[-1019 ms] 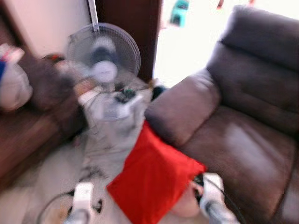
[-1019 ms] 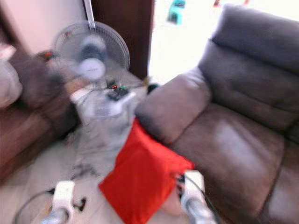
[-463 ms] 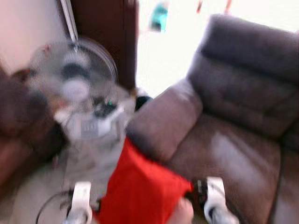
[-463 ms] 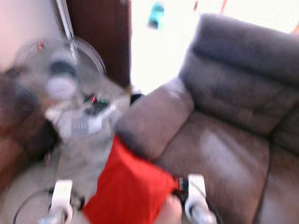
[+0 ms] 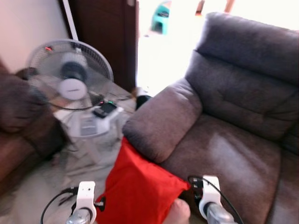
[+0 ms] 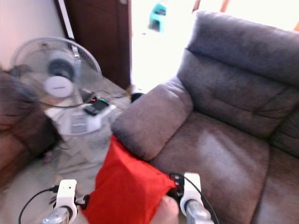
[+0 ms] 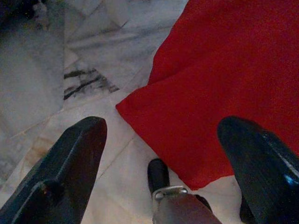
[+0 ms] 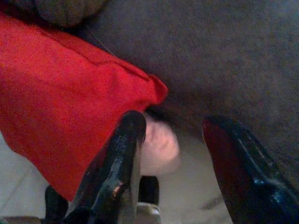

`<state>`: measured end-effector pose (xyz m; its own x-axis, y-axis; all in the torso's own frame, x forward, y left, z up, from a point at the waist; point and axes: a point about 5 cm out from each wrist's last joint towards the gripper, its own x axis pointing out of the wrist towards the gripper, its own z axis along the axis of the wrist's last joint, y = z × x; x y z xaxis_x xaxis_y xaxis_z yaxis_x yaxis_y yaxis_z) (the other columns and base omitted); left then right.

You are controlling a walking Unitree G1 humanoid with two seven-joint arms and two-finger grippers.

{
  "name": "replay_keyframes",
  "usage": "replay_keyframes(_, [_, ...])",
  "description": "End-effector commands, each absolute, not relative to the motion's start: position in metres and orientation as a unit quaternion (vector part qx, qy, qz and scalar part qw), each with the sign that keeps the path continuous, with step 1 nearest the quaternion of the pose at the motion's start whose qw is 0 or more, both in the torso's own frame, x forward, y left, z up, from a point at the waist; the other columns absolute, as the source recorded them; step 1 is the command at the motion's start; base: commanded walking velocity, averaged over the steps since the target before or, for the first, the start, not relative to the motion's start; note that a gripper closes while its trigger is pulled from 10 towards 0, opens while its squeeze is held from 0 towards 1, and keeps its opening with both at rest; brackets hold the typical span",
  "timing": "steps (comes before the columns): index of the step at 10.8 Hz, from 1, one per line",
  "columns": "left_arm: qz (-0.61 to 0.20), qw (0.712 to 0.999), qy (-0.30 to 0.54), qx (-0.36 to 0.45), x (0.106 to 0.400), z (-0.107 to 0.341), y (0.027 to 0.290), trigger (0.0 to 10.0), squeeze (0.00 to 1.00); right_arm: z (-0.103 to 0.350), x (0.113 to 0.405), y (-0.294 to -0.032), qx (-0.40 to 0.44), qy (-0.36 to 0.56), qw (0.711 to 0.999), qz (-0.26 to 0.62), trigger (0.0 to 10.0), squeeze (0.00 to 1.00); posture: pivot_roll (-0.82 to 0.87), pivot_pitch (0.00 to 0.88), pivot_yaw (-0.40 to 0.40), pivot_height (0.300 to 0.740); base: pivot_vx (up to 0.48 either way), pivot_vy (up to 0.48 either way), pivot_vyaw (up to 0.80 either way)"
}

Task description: Move the pillow to the sofa from floor

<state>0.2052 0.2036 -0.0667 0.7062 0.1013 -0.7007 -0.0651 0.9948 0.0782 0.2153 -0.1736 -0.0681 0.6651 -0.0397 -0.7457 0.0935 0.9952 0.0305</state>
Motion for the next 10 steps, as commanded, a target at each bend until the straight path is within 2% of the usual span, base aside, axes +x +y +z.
replay_keyframes(1, [0.046,0.919,0.391,0.019,0.202,-0.069,0.202,10.0,0.0,-0.064,0.222,-0.173,0.028,0.397,0.917,-0.039,10.0,0.0,0.03,0.023,-0.063,0.736,0.0,0.0,0.0])
replay_keyframes(3, [0.045,0.919,0.391,0.019,0.201,-0.07,0.201,10.0,0.0,-0.062,0.225,-0.171,0.039,0.384,0.921,-0.048,10.0,0.0,0.03,0.012,-0.061,0.736,0.0,0.0,0.0])
replay_keyframes(4, [0.043,0.921,0.386,0.019,0.202,-0.069,0.201,10.0,0.0,-0.062,0.217,-0.199,0.033,0.378,0.923,-0.065,10.0,0.0,0.03,0.002,-0.058,0.736,0.0,0.0,0.0])
replay_keyframes(5, [0.042,0.921,0.387,0.02,0.201,-0.07,0.201,10.0,0.0,-0.061,0.215,-0.209,0.035,0.373,0.924,-0.071,10.0,0.0,0.03,0.0,-0.058,0.736,0.0,0.0,0.0])
replay_keyframes(10, [0.039,0.923,0.383,0.023,0.204,-0.068,0.2,10.0,0.0,-0.056,0.221,-0.22,0.01,0.368,0.926,-0.084,10.0,0.0,0.03,0.0,-0.061,0.736,0.0,0.0,0.0])
